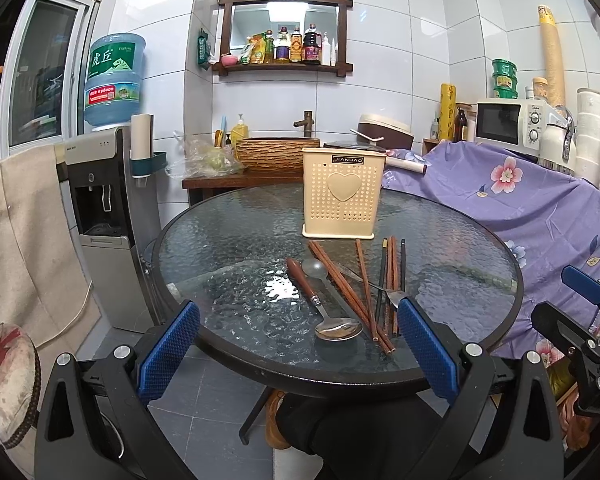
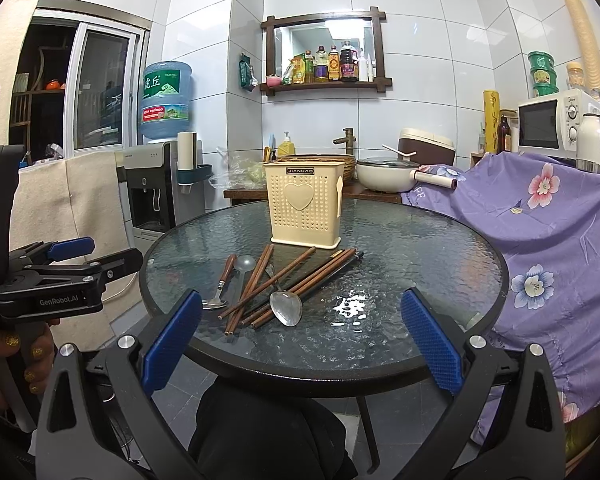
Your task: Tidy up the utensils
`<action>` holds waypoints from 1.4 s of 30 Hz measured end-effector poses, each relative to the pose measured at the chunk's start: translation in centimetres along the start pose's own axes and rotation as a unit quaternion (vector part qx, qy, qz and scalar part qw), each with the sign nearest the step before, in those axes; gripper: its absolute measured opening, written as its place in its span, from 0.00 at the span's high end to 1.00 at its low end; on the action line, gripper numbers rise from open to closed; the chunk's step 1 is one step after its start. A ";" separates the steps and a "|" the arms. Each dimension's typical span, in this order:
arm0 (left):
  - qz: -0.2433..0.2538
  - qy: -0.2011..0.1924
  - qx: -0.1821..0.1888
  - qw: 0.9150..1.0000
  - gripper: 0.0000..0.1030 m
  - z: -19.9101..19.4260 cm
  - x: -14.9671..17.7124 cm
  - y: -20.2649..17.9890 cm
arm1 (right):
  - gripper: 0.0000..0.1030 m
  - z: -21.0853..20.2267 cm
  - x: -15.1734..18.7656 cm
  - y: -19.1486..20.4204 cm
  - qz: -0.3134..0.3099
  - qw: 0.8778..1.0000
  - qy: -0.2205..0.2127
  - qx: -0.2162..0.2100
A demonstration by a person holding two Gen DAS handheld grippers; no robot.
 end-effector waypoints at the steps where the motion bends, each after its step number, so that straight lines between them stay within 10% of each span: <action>1: 0.000 0.000 0.000 1.000 0.06 0.0 0.0 0.1 | 0.05 0.0 0.0 0.0 0.000 1.000 0.000 0.000; 42: -0.002 0.058 -0.008 0.998 0.06 4.3 0.8 0.8 | 0.05 4.4 0.4 -2.6 0.011 0.998 0.069 0.002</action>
Point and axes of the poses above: each gripper's, at about its wrist camera, not at the fingertips, and z roughly the way its jaws point, y to its left, x to its underside, the point moved 4 cm from there along z, roughly the way its jaws point, and after that the axes turned 13 degrees about -x, right-handed, at the moved point
